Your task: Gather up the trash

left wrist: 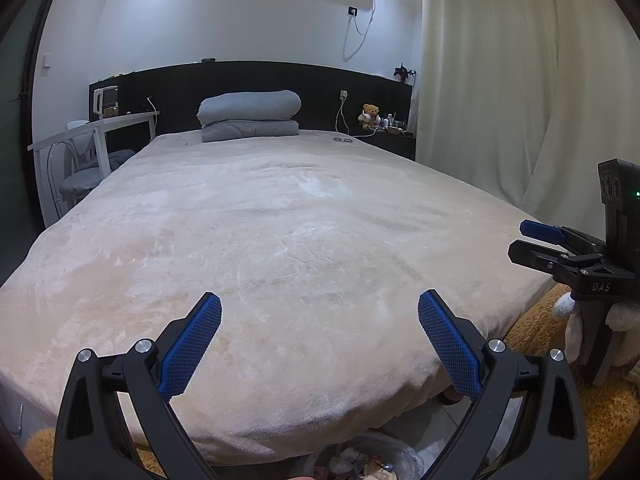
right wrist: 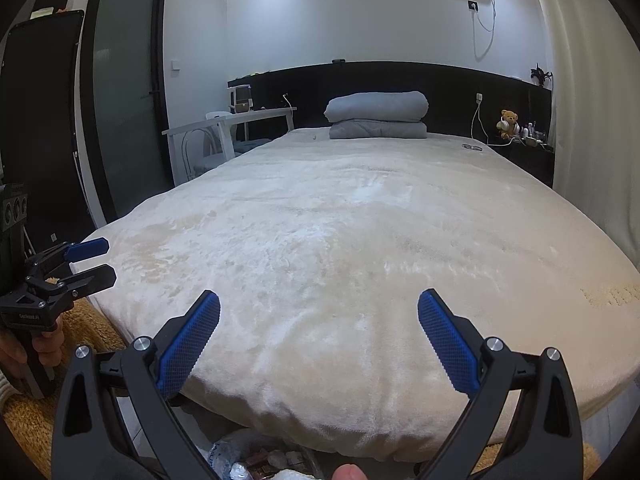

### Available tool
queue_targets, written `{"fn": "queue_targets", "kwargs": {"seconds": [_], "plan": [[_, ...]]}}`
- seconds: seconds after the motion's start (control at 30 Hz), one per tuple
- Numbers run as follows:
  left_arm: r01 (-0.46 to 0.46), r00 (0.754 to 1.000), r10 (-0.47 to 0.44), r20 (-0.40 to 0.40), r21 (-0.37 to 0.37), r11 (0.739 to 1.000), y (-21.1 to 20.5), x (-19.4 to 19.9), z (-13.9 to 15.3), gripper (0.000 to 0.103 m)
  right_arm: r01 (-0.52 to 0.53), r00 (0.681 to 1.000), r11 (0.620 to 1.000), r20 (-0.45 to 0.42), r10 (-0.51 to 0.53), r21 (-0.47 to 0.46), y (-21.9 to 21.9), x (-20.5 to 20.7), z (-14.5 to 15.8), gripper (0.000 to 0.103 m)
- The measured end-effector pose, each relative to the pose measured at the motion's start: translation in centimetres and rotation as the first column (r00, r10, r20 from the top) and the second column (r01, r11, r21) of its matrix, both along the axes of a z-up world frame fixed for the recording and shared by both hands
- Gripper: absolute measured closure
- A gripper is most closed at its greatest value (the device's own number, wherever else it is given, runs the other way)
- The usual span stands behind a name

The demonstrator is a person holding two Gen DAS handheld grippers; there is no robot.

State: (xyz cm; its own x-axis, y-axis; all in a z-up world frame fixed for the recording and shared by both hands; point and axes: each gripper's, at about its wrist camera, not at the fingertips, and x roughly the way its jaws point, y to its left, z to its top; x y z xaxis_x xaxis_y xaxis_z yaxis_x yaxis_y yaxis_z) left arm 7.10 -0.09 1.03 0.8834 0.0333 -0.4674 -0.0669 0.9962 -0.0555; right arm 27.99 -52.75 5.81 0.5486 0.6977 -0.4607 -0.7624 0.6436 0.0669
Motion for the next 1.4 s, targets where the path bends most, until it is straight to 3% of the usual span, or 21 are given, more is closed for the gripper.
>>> {"fn": "queue_targets", "kwargs": {"seconds": [1.4], "plan": [[0.015,1.000,-0.015,-0.003,0.027,1.000,-0.34,-0.05,-0.21,0.006,-0.023,1.000,0.999,0.011,0.024,-0.026,0.56,-0.38,-0.48,0.005]]}}
